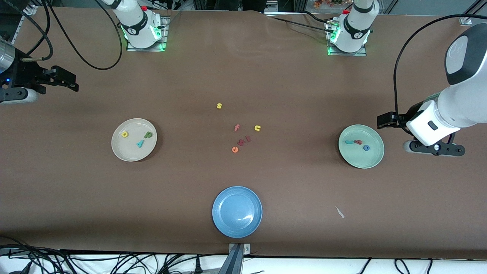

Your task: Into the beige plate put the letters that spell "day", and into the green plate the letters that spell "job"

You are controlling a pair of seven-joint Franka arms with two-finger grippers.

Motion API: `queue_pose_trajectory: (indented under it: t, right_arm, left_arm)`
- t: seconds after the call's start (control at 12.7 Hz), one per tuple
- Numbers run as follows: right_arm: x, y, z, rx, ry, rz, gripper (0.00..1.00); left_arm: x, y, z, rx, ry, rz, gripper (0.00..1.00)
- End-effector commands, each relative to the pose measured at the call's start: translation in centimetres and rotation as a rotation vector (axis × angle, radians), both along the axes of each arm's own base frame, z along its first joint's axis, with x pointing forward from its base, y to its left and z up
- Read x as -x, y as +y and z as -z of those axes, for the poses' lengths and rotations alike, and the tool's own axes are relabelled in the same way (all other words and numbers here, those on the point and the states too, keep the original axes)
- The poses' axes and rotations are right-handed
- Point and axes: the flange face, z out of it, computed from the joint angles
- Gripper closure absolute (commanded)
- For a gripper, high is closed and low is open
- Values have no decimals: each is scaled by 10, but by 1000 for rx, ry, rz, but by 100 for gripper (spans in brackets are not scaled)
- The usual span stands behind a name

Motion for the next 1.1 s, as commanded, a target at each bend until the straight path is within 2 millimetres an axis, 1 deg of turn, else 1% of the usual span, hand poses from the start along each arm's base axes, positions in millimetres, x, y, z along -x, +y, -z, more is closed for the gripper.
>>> queue_pose_trajectory:
  t: [0.0,0.39,0.71,1.03]
  right_arm:
    - [-1,-1,0,-22,11,-8,0]
    - [-1,-1,-1,-22,9,-7,1]
    - [-2,-4,-1,-23,6,-14,1]
    - [-2,-4,-1,-23,6,-14,0]
  left_arm:
    - [-2,-1,-5,27,7,14,0]
    - [-2,-1,-6,27,5,22,0]
    - [-3,8,-5,22,5,11,0]
    - [-2,4,-5,22,5,23,0]
